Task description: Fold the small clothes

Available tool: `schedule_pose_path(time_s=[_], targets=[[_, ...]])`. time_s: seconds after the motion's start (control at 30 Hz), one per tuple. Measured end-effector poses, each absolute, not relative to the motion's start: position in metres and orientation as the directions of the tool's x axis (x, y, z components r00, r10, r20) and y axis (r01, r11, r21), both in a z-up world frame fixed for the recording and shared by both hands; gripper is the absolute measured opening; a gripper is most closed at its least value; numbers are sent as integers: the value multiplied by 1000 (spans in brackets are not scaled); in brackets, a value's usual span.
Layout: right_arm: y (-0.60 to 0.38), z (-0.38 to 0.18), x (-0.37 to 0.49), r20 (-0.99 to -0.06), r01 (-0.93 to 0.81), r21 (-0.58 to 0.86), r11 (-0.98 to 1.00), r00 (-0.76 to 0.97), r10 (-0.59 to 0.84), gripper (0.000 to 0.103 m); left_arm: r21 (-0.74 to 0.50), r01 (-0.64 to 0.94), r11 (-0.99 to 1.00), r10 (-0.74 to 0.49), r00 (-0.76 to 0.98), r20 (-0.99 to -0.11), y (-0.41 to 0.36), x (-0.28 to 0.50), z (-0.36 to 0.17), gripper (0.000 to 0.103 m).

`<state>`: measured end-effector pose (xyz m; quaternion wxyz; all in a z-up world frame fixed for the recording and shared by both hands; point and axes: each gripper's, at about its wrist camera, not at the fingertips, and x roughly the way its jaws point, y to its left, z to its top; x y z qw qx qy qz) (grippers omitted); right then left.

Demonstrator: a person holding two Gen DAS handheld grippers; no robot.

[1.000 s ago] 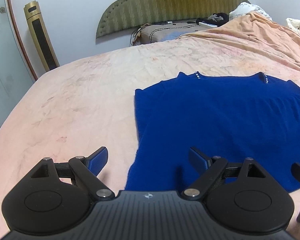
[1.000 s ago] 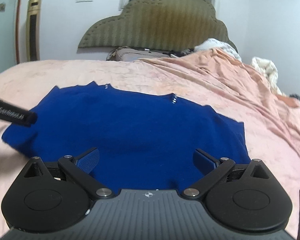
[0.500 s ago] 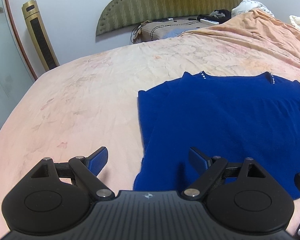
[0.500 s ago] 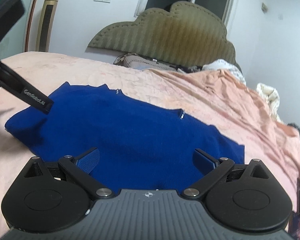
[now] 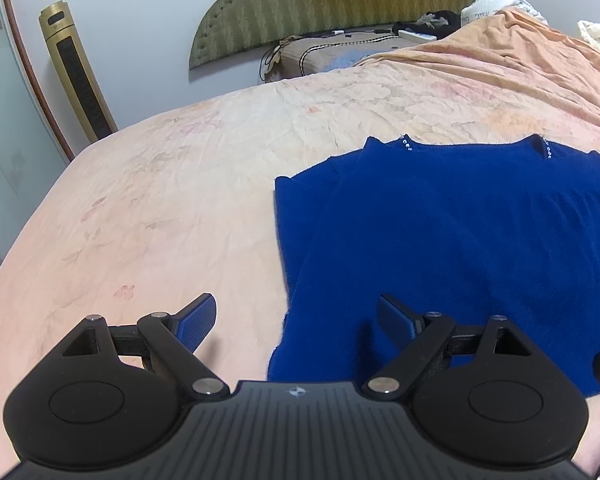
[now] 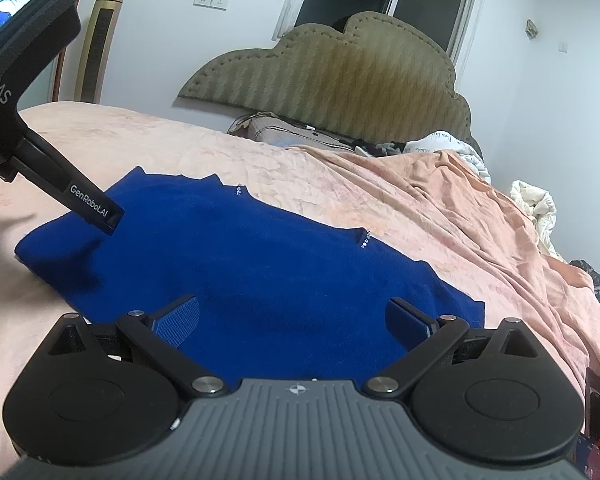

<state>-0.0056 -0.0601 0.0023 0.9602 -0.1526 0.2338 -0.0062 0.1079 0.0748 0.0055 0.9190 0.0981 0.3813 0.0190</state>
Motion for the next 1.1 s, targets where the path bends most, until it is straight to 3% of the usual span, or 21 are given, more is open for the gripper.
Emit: schedule_pose_path(time_s=[0.17, 0.3, 0.53, 0.73, 0.93, 1.1], targets=[[-52, 3, -11, -442, -82, -308, 948, 895, -66, 100, 188, 54, 981, 91, 726, -682, 101, 127, 13, 88], [-33, -2, -18, -437, -137, -355, 925, 899, -35, 99, 43, 90, 995, -30, 681, -732, 140, 161, 15, 88], [13, -22, -19, -494, -293, -444, 847, 869, 42, 83, -228, 162, 960, -280, 575, -768, 177, 208, 2, 88], [50, -37, -18, -496, -363, -540, 759, 866, 62, 81, -403, 192, 895, -444, 491, -750, 180, 240, -19, 88], [81, -47, 1, -445, -352, -616, 705, 894, 58, 81, -481, 240, 843, -536, 445, -717, 158, 274, -29, 95], [102, -50, 30, -433, -352, -628, 695, 899, 64, 68, -587, 234, 775, -624, 429, -653, 147, 308, -37, 94]])
